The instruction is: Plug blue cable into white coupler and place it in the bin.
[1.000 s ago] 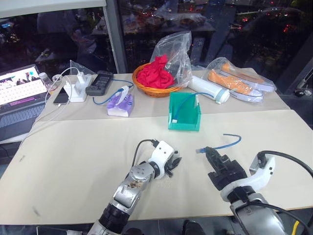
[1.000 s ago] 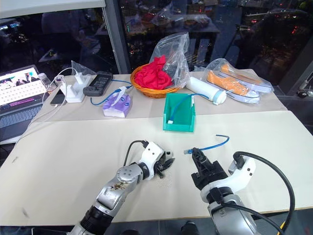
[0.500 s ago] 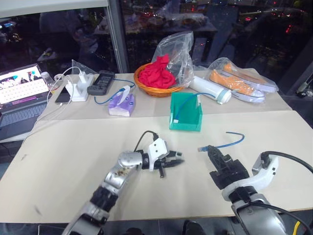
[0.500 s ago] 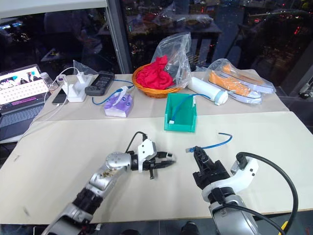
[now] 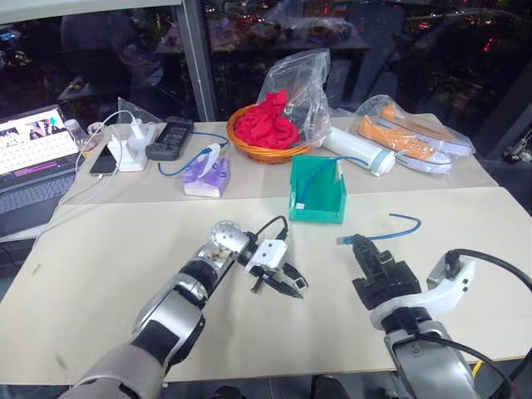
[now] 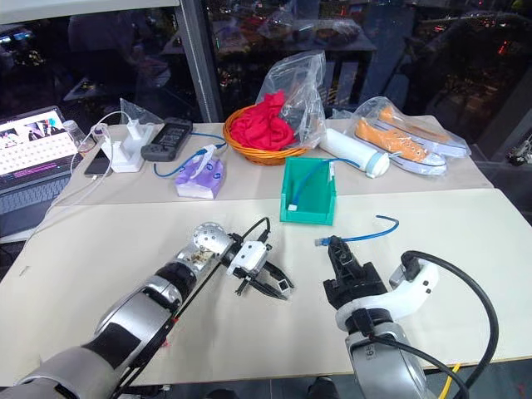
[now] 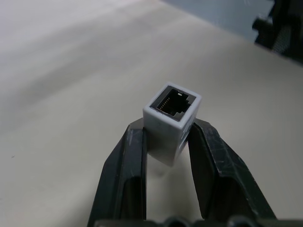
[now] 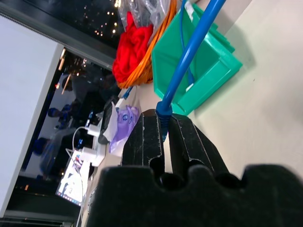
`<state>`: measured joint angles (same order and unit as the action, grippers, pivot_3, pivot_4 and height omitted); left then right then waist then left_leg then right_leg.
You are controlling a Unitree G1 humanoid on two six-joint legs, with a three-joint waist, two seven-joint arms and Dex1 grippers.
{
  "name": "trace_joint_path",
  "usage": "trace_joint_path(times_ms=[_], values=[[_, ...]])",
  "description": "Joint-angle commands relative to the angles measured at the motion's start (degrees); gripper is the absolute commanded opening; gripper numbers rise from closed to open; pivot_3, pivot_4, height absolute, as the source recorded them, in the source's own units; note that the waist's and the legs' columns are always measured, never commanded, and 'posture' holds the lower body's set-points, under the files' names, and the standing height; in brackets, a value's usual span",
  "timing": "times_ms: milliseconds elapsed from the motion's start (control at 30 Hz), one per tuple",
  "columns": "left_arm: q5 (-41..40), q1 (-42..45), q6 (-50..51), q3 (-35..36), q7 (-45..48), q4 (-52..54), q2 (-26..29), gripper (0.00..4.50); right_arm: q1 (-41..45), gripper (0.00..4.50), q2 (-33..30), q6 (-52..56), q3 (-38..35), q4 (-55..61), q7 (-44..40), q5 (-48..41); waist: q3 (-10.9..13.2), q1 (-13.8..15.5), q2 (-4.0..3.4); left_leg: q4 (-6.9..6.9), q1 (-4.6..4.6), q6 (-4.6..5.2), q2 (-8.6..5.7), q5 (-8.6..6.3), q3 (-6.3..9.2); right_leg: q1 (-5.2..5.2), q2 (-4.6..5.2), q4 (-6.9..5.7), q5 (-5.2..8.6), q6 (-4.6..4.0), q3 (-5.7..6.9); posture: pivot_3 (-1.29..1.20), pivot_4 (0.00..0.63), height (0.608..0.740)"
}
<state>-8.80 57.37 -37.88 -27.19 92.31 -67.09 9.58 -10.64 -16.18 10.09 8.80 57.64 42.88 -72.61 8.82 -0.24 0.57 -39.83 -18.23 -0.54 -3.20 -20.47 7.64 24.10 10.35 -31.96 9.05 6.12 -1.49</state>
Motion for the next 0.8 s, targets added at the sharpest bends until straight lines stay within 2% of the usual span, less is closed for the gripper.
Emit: trace_joint_path(times_ms=[33, 267, 533, 567, 800], values=[[2.70, 2.78, -2.65, 0.87, 0.19, -3.83, -1.65, 0.80, 0.29, 0.00, 0.76, -1.64, 0.78, 2.36, 0.28, 1.37, 0.00, -0.19, 0.00, 0.00, -0.01, 0.01, 0.00, 0.00, 0.00, 0.01, 0.00, 0.00, 0.00, 0.00, 0.00, 0.00, 0.150, 0.740], [6.09, 3.34, -0.34, 4.08, 0.19, -6.85, -3.89, 0.80, 0.96, 0.00, 0.88, -1.76, 0.93, 2.36, 0.80, 1.77, 0.00, -0.51, 0.00, -0.03, 0.02, 0.07, 0.00, -0.04, 0.00, -0.01, -0.01, -0.06, -0.01, 0.01, 0.00, 0.00, 0.150, 0.740], [10.49, 3.02, 3.62, 7.12, -0.28, -7.80, -3.55, 0.80, 1.46, 0.00, 0.31, -1.61, 0.31, 2.36, 1.31, 1.04, 0.00, -0.58, 0.00, -0.05, 0.06, 0.08, 0.00, -0.04, 0.01, -0.03, -0.02, -0.13, -0.01, 0.01, 0.00, 0.00, 0.150, 0.740], [11.11, 2.94, 3.89, 7.20, -0.20, -7.86, -3.34, 1.80, 1.49, 0.00, 0.28, -1.57, 0.25, 2.36, 1.34, 1.00, 0.00, -0.61, 0.00, -0.05, 0.06, 0.08, 0.00, -0.04, 0.01, -0.03, -0.01, -0.13, -0.01, 0.01, 0.00, 0.00, 0.150, 0.740], [13.71, 2.46, 5.59, 8.79, -1.47, -7.82, -1.76, 4.17, 1.98, 0.00, -0.06, -0.86, -0.32, 2.36, 1.47, 0.17, -0.01, -0.75, -0.01, -0.06, 0.10, 0.08, 0.02, -0.04, 0.01, -0.05, -0.02, -0.16, -0.01, 0.01, 0.00, 0.00, 0.150, 0.740]])
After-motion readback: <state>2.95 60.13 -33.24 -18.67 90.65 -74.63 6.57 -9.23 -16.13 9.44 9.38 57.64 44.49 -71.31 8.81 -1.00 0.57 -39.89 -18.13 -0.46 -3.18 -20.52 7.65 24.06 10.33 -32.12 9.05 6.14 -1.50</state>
